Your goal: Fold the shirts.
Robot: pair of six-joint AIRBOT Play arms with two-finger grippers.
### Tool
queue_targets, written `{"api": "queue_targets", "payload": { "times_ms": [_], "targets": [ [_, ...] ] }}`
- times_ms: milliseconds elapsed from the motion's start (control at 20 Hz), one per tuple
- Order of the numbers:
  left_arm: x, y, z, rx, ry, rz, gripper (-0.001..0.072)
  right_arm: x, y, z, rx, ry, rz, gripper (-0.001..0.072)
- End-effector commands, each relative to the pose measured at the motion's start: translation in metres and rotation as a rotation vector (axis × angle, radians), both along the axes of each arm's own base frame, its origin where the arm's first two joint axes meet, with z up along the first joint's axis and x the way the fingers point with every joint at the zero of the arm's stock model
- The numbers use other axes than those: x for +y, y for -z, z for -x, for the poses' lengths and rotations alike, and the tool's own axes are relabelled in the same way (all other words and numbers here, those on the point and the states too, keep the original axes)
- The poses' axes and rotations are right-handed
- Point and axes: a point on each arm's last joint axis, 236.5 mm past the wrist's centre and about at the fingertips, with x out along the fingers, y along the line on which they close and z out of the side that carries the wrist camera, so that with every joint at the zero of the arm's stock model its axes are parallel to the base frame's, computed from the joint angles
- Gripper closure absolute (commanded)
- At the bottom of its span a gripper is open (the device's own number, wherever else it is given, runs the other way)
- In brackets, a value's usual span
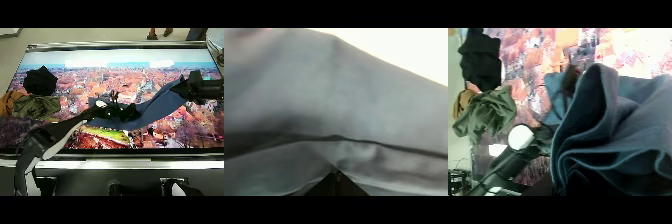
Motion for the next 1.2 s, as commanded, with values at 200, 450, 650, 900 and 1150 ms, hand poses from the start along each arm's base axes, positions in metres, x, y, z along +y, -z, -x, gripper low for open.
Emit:
{"api": "queue_targets", "payload": {
  "times_ms": [200, 450, 650, 900, 1150],
  "targets": [
    [0.042, -0.046, -0.038, -0.228, 0.043, -0.066, 0.0679, 0.016, 0.002, -0.012, -0.003, -0.036, -0.049, 0.0671],
    [0.220, -0.189, -0.121, -0.653, -0.175, -0.327, 0.0679, 0.122, 0.036, -0.055, -0.028, -0.162, -0.092, 0.0671],
    [0.336, -0.307, -0.109, -0.823, -0.383, -0.372, 0.0678, 0.204, 0.093, -0.084, 0.070, -0.184, -0.211, 0.0671],
    [0.383, -0.414, -0.038, -1.044, -0.498, -0.396, 0.0677, 0.270, 0.177, -0.098, 0.246, -0.151, -0.329, 0.0670],
    [0.384, -0.445, -0.004, -1.132, -0.514, -0.404, 0.0677, 0.295, 0.223, -0.091, 0.357, -0.130, -0.352, 0.0286]
  ]
}}
